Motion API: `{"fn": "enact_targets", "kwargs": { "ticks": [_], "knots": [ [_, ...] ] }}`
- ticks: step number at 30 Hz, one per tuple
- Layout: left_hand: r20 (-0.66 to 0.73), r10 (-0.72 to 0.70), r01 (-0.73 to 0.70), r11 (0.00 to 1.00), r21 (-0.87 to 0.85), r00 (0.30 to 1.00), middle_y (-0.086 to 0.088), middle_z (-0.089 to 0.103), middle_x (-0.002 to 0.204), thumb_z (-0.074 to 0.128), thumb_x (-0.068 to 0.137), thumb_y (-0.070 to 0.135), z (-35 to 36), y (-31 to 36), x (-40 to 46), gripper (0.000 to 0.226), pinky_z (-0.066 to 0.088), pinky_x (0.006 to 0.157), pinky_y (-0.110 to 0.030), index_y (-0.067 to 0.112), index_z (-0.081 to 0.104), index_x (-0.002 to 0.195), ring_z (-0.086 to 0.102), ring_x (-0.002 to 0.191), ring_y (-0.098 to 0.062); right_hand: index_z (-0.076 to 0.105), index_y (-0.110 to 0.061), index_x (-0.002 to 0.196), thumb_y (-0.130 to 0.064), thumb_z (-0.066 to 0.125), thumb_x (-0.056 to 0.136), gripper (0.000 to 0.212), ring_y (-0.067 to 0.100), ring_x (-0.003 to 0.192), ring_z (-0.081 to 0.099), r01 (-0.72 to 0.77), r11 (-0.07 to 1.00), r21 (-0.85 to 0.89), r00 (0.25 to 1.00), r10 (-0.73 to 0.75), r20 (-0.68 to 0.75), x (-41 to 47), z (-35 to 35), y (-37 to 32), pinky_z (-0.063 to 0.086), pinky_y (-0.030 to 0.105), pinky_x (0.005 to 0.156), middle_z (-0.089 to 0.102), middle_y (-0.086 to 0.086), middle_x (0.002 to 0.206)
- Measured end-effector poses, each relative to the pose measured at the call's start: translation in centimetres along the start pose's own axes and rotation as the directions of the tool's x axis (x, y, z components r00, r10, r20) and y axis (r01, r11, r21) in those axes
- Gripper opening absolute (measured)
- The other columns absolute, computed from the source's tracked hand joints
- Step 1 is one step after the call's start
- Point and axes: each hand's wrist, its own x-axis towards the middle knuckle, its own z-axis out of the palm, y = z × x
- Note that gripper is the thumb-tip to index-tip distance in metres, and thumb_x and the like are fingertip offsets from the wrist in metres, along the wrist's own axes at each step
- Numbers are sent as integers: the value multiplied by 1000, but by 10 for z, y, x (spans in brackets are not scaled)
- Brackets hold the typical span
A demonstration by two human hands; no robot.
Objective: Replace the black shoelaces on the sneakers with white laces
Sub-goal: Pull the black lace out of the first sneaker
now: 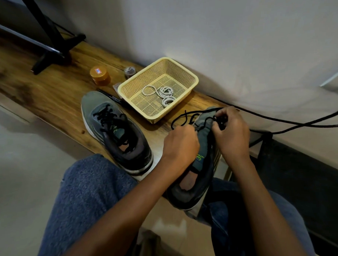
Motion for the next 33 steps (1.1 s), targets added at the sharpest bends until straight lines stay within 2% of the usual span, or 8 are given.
{"fn": "enact_targets", "kwargs": {
  "ticks": [2,5,7,12,16,21,29,33],
  "knots": [
    [0,4,-4,1000,-4,1000,-11,66,99,42,101,26,1,1,0,26,39,65,-32,10,62,104,62,89,-29,61,-12,111,-8,66,85,26,18,96,57,90,995,-50,991,-84,108,-2,-2,-1,42,25,78,61,4,110],
    [-3,13,-13,1000,5,1000,-11,66,101,43,101,26,2,1,0,25,38,65,-31,11,62,107,62,91,-29,64,-16,118,-14,70,84,34,24,112,53,184,971,-153,961,-145,234,-3,0,0,40,31,88,60,5,118],
    [-7,18,-18,1000,20,1000,-12,66,102,43,101,26,2,0,0,25,38,66,-31,11,62,108,62,92,-30,65,-18,118,-17,70,85,33,25,112,53,196,961,-193,955,-143,259,-2,2,0,42,33,87,61,5,117],
    [-6,20,-20,999,26,1000,-12,66,101,44,100,24,2,0,1,24,39,65,-31,10,63,106,63,91,-30,70,-18,110,-16,69,86,24,22,104,55,240,942,-233,959,-192,210,0,3,-4,35,26,71,63,2,107],
    [-1,20,-20,1000,21,1000,-13,66,101,43,101,25,3,0,2,26,40,65,-32,10,63,105,62,90,-31,70,-11,97,-16,63,91,11,20,93,58,173,961,-217,975,-136,176,0,3,-6,34,26,66,65,5,101],
    [-4,7,-7,1000,11,1000,-13,66,100,45,99,22,2,1,2,23,39,64,-32,10,63,104,62,89,-31,66,-7,93,-15,59,94,10,11,79,51,97,977,-192,985,-67,159,0,8,-6,35,24,66,64,7,99],
    [-11,-31,31,999,-34,999,-13,65,99,43,100,24,0,4,1,25,36,65,-32,9,63,102,61,89,-31,58,-17,78,-12,62,92,15,10,77,46,-120,989,-91,977,134,168,1,2,-10,26,20,61,55,-4,84],
    [3,-57,57,997,-45,998,-15,65,100,44,99,22,-1,3,2,24,37,65,-32,7,62,101,61,90,-32,57,-17,80,-11,61,92,14,6,75,51,-202,979,17,966,197,169,2,0,-9,36,18,60,57,-5,86]
  ]
}}
